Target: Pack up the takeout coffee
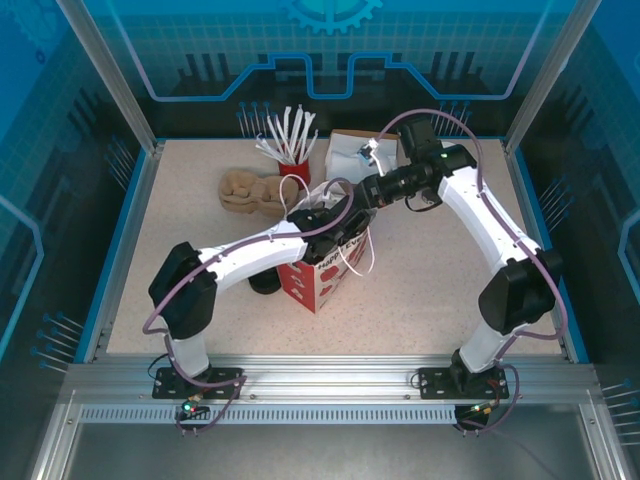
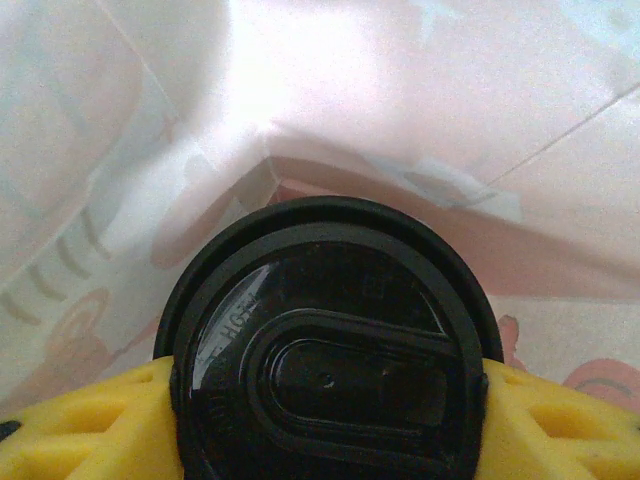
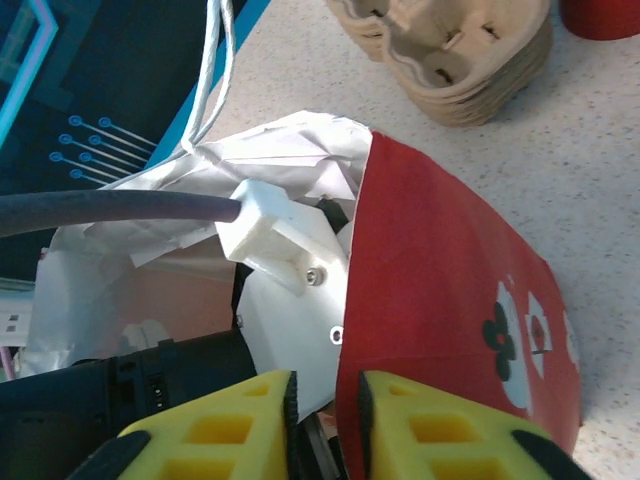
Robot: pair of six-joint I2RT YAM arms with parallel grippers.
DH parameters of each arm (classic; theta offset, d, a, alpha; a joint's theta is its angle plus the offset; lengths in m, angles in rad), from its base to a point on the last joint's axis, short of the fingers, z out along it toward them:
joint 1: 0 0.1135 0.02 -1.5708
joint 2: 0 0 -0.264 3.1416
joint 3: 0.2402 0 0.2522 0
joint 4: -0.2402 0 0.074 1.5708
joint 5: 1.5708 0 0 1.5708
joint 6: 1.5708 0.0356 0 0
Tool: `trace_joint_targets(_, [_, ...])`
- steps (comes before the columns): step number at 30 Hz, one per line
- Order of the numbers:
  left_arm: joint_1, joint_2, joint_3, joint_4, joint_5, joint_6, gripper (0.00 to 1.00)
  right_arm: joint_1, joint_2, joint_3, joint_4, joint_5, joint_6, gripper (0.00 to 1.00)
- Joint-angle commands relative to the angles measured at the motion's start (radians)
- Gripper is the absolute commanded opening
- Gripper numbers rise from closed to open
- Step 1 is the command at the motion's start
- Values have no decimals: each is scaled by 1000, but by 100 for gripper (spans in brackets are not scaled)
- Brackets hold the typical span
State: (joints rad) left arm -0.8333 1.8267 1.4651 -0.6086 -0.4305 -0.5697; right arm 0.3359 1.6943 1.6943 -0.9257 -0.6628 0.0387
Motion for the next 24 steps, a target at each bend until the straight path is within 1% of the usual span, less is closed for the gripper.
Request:
trace_joint_targets(1, [18, 76, 28, -65, 82, 17, 60, 15, 4, 51, -40, -66, 49, 30])
trace_joint_targets(9, [37, 127, 84, -110, 128, 19, 60, -5, 13, 123, -67, -10, 94, 44])
trace_joint_targets(12, [45, 141, 100, -127, 143, 18, 60, -24, 13, 158, -90, 24, 118, 49])
trace_joint_targets(15, [50, 153, 114, -135, 154, 19, 60, -52, -2, 162, -77, 36, 164, 52])
trace_joint_targets(19, [52, 178, 141, -152, 167, 23, 59, -88, -42, 140, -34, 28, 237, 54])
trace_joint_targets(24, [52, 214, 176, -177, 182, 19, 59, -118, -107, 107, -25, 45, 274, 53])
